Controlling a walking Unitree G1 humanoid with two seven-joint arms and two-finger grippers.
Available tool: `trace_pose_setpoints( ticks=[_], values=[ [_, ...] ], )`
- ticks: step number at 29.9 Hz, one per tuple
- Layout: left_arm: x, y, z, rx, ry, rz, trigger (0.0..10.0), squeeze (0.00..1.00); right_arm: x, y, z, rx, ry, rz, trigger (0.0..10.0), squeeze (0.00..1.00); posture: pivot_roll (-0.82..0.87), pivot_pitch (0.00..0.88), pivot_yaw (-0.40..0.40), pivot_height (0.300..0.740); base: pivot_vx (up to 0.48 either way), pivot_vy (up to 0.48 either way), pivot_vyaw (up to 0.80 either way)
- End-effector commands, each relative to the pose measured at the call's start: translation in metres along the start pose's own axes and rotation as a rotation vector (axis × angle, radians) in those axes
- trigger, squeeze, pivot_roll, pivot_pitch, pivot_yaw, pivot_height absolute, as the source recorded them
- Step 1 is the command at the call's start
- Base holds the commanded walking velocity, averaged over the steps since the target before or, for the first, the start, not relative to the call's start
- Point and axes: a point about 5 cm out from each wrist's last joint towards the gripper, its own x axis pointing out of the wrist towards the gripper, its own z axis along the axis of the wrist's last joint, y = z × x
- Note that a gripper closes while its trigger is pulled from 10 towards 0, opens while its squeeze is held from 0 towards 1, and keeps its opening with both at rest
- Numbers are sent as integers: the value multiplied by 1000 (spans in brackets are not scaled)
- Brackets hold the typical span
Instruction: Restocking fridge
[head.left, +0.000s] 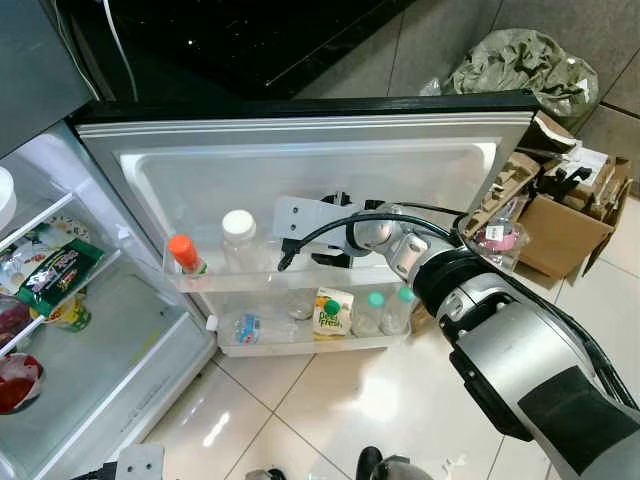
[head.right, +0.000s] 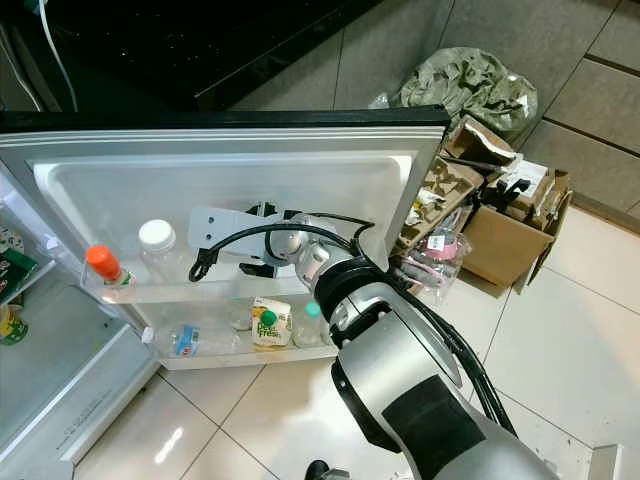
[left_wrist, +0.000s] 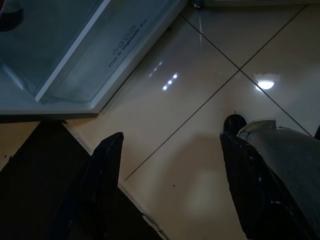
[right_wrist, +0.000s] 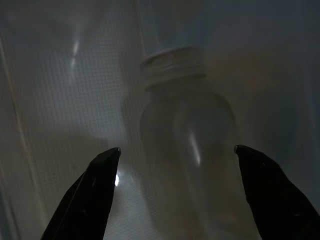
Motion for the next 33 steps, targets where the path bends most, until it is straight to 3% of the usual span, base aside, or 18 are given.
trace_pose_setpoints(
  ticks=[1,2,3,4,5,15,16,17,18,21,22,23,24,33],
  values=[
    [-6,9,-14,19,53,27,10000,0,8,29,-24,102,78,136,4706,0,98,348,-50,710,0,0,0],
    [-6,9,-14,19,53,27,10000,0,8,29,-25,104,77,138,4706,0,98,348,-50,710,0,0,0],
    [-6,9,-14,19,53,28,10000,0,7,28,-25,105,77,135,1686,0,97,349,-50,710,0,0,0],
    [-6,9,-14,18,54,28,10000,0,7,27,-25,105,78,133,1686,0,97,349,-50,710,0,0,0],
    [-6,9,-14,18,54,28,10000,0,7,27,-26,105,79,131,0,0,97,349,-50,710,0,0,0],
    [-4,8,-13,17,55,25,10000,0,5,24,-28,97,80,118,0,0,87,349,-48,710,0,0,0],
    [-4,8,-13,17,55,25,10000,0,5,23,-28,88,81,113,3294,0,87,349,-48,710,0,0,0],
    [-4,8,-13,17,55,25,10000,0,5,23,-28,88,81,113,3294,0,87,349,-48,710,0,0,0],
    [-4,8,-13,18,55,24,10000,0,5,22,-28,76,86,101,10000,0,84,350,-48,710,0,0,0],
    [-4,8,-12,19,54,23,10000,0,5,19,-27,30,94,65,10000,0,88,351,-48,710,0,0,0],
    [-4,8,-12,20,53,23,10000,0,5,19,-26,25,92,57,10000,114,88,351,-48,710,0,0,0],
    [-4,8,-12,20,53,23,10000,0,5,19,-26,25,92,57,10000,114,88,351,-48,710,0,0,0],
    [-4,8,-12,20,53,24,10000,0,5,19,-24,21,87,47,10000,1000,93,353,-46,710,0,0,0],
    [-6,10,-13,21,55,28,10000,0,5,16,-20,23,76,15,10000,1000,96,359,-49,710,0,0,0]
  ],
)
